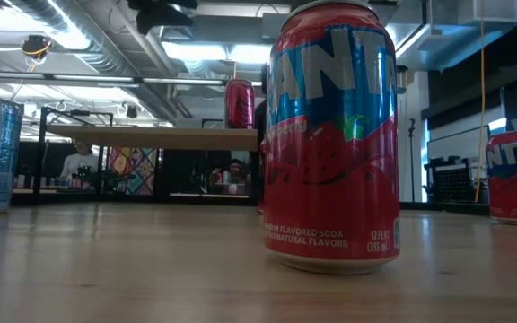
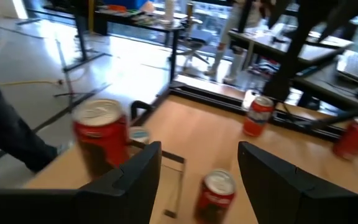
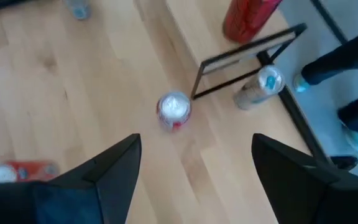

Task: Place canned beverage on shelf
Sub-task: Put the red-black soda can on the shelf aligned with the other red-black soda can

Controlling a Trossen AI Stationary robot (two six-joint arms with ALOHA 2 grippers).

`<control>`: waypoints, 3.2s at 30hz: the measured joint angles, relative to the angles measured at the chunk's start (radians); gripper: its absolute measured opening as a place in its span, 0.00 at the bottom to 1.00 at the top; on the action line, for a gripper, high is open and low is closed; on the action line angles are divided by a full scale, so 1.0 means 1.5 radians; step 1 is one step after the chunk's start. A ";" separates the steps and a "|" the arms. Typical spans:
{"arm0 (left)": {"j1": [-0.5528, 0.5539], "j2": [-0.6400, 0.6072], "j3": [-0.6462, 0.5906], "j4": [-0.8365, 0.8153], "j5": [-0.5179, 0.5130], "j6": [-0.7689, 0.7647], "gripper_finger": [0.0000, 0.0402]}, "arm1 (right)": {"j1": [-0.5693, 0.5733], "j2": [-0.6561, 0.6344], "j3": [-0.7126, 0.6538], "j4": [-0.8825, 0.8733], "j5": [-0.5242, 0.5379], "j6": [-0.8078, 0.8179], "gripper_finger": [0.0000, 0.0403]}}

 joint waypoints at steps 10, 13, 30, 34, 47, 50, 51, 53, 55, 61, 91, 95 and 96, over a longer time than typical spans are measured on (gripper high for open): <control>-0.104 0.043 -0.001 0.000 -0.006 -0.079 0.52 | 0.094 -0.209 -0.315 0.052 -0.038 0.090 0.72; -0.127 0.059 -0.001 0.001 -0.008 -0.104 0.52 | 0.137 -0.260 -0.390 0.052 -0.083 0.137 0.72; -0.199 0.101 -0.001 0.010 -0.090 -0.141 0.52 | 0.390 -0.319 -0.567 0.051 -0.287 0.340 0.72; -0.213 0.101 -0.001 0.010 -0.113 -0.152 0.52 | 0.514 -0.319 -0.581 0.077 -0.285 0.412 0.72; -0.218 0.101 -0.001 0.007 -0.131 -0.153 0.52 | 0.778 -0.283 -0.695 0.216 -0.228 0.623 0.72; -0.218 0.101 -0.001 0.007 -0.131 -0.153 0.52 | 0.802 -0.266 -0.720 0.221 -0.228 0.640 0.72; -0.218 0.101 -0.001 0.007 -0.131 -0.153 0.52 | 0.807 -0.261 -0.727 0.222 -0.228 0.647 0.72; -0.218 0.101 -0.001 0.007 -0.131 -0.153 0.52 | 0.808 -0.254 -0.734 0.223 -0.227 0.659 0.72; -0.218 0.101 -0.001 0.007 -0.131 -0.153 0.52 | 0.807 -0.249 -0.736 0.221 -0.220 0.668 0.72; -0.218 0.101 -0.001 0.007 -0.131 -0.153 0.52 | 0.807 -0.231 -0.736 0.222 -0.193 0.680 0.72; -0.218 0.101 0.000 0.007 -0.123 -0.159 0.52 | 0.806 -0.137 -0.735 0.203 -0.192 0.690 0.72; -0.218 0.101 0.000 0.007 -0.123 -0.157 0.52 | 0.806 -0.122 -0.732 0.202 -0.192 0.690 0.72; -0.218 0.101 0.000 0.007 -0.123 -0.157 0.52 | 0.806 -0.119 -0.732 0.201 -0.192 0.690 0.72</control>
